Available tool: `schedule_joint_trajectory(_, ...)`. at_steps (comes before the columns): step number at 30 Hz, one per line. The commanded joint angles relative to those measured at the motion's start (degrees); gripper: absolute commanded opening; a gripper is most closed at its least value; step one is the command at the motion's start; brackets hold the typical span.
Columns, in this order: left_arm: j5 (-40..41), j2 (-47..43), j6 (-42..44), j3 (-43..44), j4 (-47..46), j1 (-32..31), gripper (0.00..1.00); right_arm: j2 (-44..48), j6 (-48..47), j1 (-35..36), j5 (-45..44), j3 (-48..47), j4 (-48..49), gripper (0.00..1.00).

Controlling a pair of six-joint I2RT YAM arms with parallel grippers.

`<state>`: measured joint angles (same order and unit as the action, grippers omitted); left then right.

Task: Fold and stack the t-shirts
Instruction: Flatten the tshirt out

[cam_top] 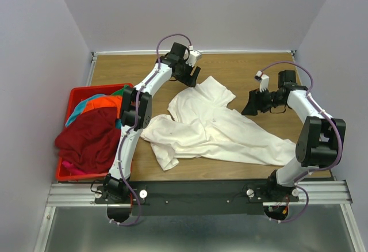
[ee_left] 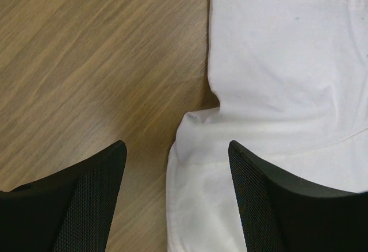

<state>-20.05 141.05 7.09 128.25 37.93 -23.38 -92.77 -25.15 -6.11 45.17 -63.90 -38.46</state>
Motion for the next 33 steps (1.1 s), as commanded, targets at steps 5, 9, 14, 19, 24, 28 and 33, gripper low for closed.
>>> schedule_joint_trajectory(5, -1.66, 1.07, 0.64, 0.51, 1.18, -0.09, 0.79, 0.14, -0.87, -0.39, 1.24, 0.62, 0.22, 0.79)
schedule_joint_trajectory(9, -1.66, 1.07, 0.73, 0.6, 1.27, -0.09, 0.79, 0.13, -0.96, -0.31, 1.33, 0.53, 0.22, 0.79)
schedule_joint_trajectory(14, -1.74, 1.24, 0.73, 0.52, 1.27, -0.09, 0.79, 0.05, -0.87, -0.31, 1.41, 0.62, 0.22, 0.79)
schedule_joint_trajectory(19, -2.09, 2.38, 0.38, 1.57, 1.35, -0.09, 0.79, -0.22, -0.96, -0.31, 1.5, 0.62, 0.14, 0.79)
schedule_joint_trajectory(24, -2.1, 3.0, -0.15, 2.27, 1.35, -0.27, 0.79, 0.22, -0.96, -0.31, 1.85, 0.62, 0.14, 0.79)
schedule_joint_trajectory(28, -3.32, 3.52, -0.59, 2.27, 1.0, -0.35, 0.79, 0.4, -0.96, -0.31, 1.85, 0.62, 0.05, 0.79)
schedule_joint_trajectory(33, -5.52, 5.19, -1.12, 3.94, 1.18, -1.49, 0.79, 0.57, -0.96, -0.31, 2.03, 0.62, 0.14, 0.79)
